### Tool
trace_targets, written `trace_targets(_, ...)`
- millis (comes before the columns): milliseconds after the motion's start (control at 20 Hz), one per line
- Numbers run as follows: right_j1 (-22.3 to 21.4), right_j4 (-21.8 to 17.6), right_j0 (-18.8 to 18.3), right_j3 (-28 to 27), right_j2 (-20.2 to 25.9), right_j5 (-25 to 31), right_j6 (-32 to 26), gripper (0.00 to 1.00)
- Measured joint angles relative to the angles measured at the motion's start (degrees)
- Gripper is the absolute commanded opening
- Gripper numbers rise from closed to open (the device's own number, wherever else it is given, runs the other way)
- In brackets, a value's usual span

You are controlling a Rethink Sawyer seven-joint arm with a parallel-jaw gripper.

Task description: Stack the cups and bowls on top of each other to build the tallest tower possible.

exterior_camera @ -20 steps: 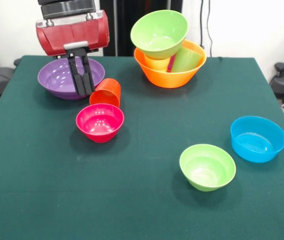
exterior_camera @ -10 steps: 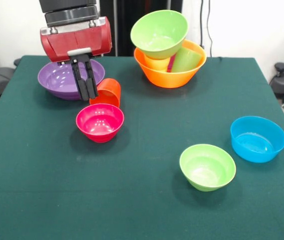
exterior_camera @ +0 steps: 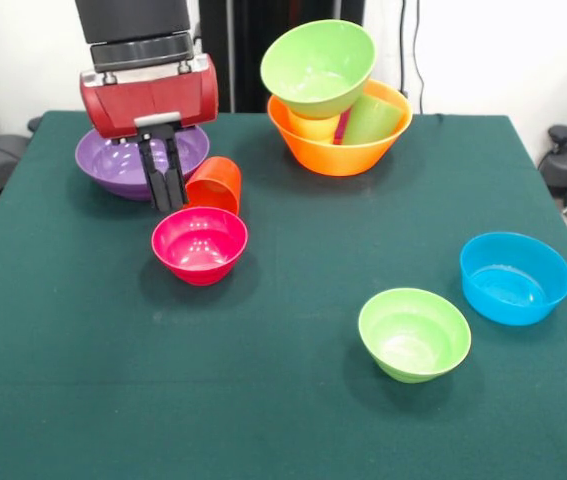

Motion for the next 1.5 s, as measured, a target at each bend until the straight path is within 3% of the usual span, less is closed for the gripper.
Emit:
trace_targets(200,0.0,-0.1,0.3,0.0,-0.4,2.8,-4.0,0.00)
trace_targets(250,0.1,-0.2,0.4,0.0,-0.5,3.5,-5.1,1.00)
trace_targets(550,0.1,-0.3,0.7,0.0,-1.0,6.0,-8.2,1.00)
trace_targets(1100,0.4,-0.3,0.7,0.0,-1.1,6.8,-8.3,1.00)
trace_targets(1500,3.4,0.6,0.3,0.0,-1.0,8.9,-9.8,1.00)
